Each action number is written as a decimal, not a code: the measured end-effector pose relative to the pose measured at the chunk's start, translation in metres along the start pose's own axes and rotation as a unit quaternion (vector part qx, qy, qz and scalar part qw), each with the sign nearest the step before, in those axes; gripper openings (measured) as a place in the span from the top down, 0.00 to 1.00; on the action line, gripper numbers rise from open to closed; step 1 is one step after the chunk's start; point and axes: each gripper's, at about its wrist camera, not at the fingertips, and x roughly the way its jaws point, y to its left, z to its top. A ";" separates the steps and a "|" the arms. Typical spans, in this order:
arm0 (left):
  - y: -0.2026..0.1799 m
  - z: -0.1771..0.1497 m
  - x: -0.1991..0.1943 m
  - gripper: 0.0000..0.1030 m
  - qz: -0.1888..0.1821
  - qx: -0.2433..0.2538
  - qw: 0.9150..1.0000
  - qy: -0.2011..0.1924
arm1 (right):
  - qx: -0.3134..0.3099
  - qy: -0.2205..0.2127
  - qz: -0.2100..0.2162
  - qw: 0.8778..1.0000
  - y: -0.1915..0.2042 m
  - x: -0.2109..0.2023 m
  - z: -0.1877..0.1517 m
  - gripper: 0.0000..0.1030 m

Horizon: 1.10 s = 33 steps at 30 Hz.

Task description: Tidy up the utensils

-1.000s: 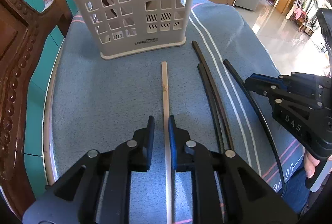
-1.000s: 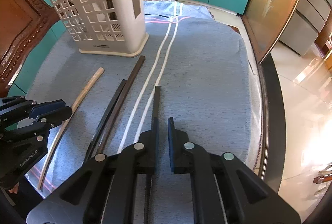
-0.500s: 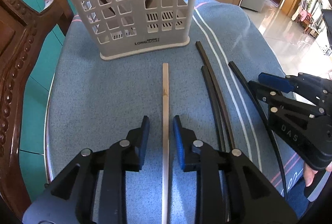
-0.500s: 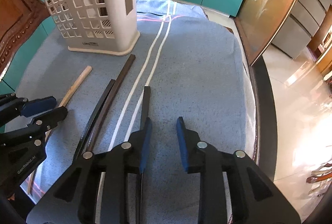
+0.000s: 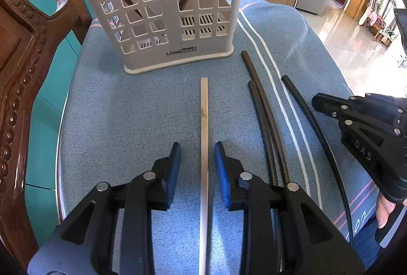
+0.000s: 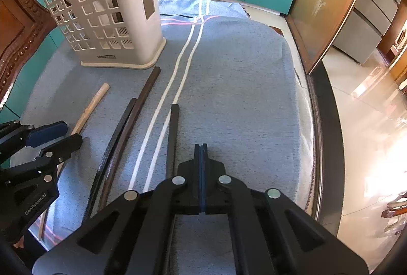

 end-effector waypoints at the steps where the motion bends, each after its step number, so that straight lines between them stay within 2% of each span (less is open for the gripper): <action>1: 0.000 0.000 0.000 0.72 0.002 -0.001 1.000 -0.001 | 0.000 0.000 -0.002 1.000 0.000 0.000 0.000 0.99; 9: -0.010 -0.003 -0.003 0.72 0.020 0.010 1.000 -0.011 | -0.003 -0.002 -0.012 1.000 0.001 0.004 0.002 0.97; 12: -0.010 -0.004 -0.004 0.72 0.018 0.008 1.000 -0.010 | 0.000 -0.003 -0.010 1.000 0.001 0.004 0.002 0.88; 15: -0.004 -0.004 -0.006 0.71 -0.002 -0.008 1.000 -0.005 | 0.011 -0.002 -0.001 1.000 -0.002 0.003 0.003 0.80; 19: 0.005 -0.003 -0.006 0.70 -0.023 -0.029 0.999 -0.001 | 0.015 -0.001 0.008 1.000 -0.005 0.004 0.004 0.80; 25: 0.000 -0.004 -0.008 0.69 -0.016 -0.026 1.000 -0.005 | 0.020 0.000 0.014 1.000 -0.005 0.005 0.006 0.80; 29: -0.001 -0.002 -0.005 0.67 -0.005 -0.021 1.000 -0.010 | 0.033 0.010 0.060 0.998 -0.008 0.003 0.006 0.80; 33: -0.006 -0.001 -0.006 0.65 -0.001 -0.024 1.000 -0.013 | 0.026 0.008 0.067 0.997 -0.005 0.000 0.007 0.80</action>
